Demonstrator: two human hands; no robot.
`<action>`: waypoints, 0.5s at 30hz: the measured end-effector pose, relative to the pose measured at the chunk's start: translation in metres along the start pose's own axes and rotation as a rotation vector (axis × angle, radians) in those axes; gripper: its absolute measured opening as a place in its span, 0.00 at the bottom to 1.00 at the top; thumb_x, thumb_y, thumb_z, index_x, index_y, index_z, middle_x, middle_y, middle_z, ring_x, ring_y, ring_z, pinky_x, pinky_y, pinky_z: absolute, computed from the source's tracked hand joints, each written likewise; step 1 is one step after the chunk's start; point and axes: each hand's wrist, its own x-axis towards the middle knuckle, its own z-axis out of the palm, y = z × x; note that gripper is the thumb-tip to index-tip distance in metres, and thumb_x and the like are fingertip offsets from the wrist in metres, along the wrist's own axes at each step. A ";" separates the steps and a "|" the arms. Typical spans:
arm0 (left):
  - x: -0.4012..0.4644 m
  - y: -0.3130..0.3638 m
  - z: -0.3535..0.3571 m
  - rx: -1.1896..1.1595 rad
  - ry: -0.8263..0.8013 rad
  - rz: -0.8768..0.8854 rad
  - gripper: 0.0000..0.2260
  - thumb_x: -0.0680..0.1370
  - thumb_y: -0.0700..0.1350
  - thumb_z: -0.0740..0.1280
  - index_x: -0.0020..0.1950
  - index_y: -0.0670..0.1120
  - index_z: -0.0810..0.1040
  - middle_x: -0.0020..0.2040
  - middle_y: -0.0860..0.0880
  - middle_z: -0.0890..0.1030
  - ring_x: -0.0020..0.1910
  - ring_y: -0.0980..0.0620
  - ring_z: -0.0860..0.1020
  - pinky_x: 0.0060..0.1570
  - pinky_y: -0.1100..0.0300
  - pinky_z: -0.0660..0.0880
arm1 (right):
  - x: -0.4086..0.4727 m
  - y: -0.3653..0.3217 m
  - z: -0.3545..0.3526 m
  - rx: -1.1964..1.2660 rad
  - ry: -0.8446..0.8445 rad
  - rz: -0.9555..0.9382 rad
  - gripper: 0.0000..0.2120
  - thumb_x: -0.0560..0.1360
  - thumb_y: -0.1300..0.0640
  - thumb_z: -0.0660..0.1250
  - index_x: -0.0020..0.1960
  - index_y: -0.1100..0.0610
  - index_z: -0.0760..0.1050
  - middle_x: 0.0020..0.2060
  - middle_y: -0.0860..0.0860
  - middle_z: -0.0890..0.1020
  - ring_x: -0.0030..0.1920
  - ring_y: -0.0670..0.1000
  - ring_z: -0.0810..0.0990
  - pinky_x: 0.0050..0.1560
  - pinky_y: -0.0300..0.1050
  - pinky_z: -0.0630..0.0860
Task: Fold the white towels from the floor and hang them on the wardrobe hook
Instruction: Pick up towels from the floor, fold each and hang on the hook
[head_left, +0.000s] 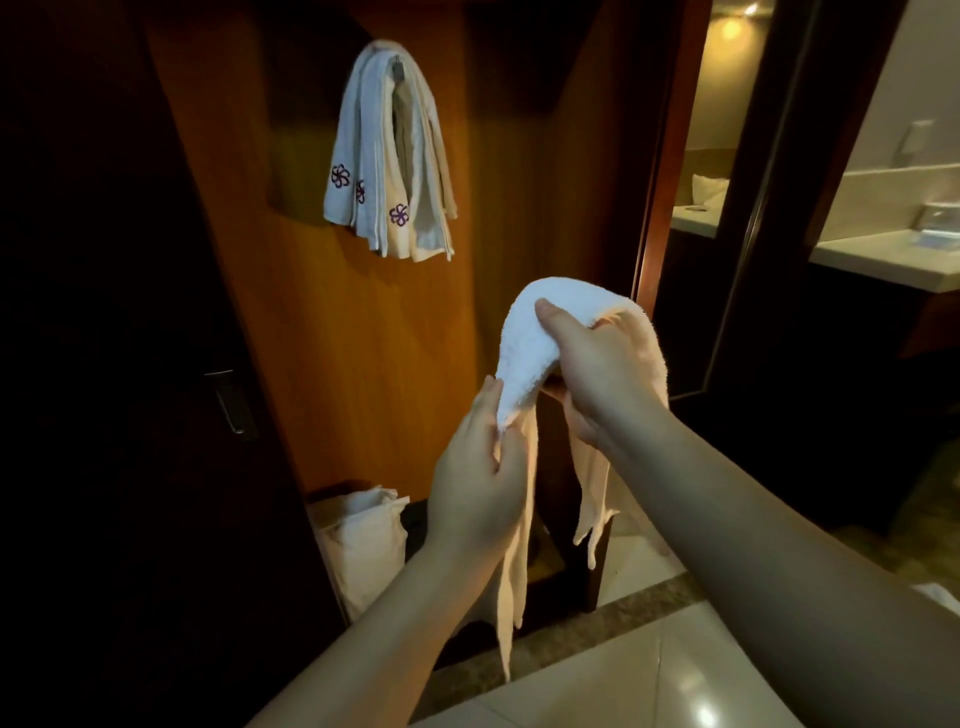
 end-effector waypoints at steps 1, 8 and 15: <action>0.000 -0.002 -0.001 -0.027 0.006 0.006 0.25 0.80 0.57 0.55 0.78 0.61 0.61 0.74 0.60 0.70 0.71 0.62 0.70 0.58 0.71 0.69 | 0.000 0.000 -0.001 0.027 0.005 -0.004 0.10 0.77 0.48 0.71 0.48 0.50 0.71 0.48 0.48 0.81 0.49 0.50 0.83 0.54 0.51 0.82; 0.009 -0.034 0.001 0.185 0.076 -0.010 0.25 0.78 0.38 0.66 0.70 0.59 0.69 0.51 0.62 0.79 0.49 0.61 0.79 0.42 0.64 0.77 | -0.001 -0.002 0.003 0.089 -0.004 -0.013 0.13 0.76 0.43 0.71 0.43 0.48 0.69 0.34 0.43 0.85 0.41 0.49 0.86 0.44 0.47 0.82; 0.026 -0.088 -0.015 0.335 0.137 -0.061 0.08 0.81 0.45 0.64 0.53 0.58 0.77 0.40 0.59 0.77 0.39 0.60 0.77 0.32 0.63 0.68 | 0.010 -0.018 -0.006 0.083 0.136 -0.061 0.13 0.77 0.40 0.69 0.43 0.46 0.69 0.47 0.47 0.81 0.49 0.48 0.83 0.48 0.46 0.81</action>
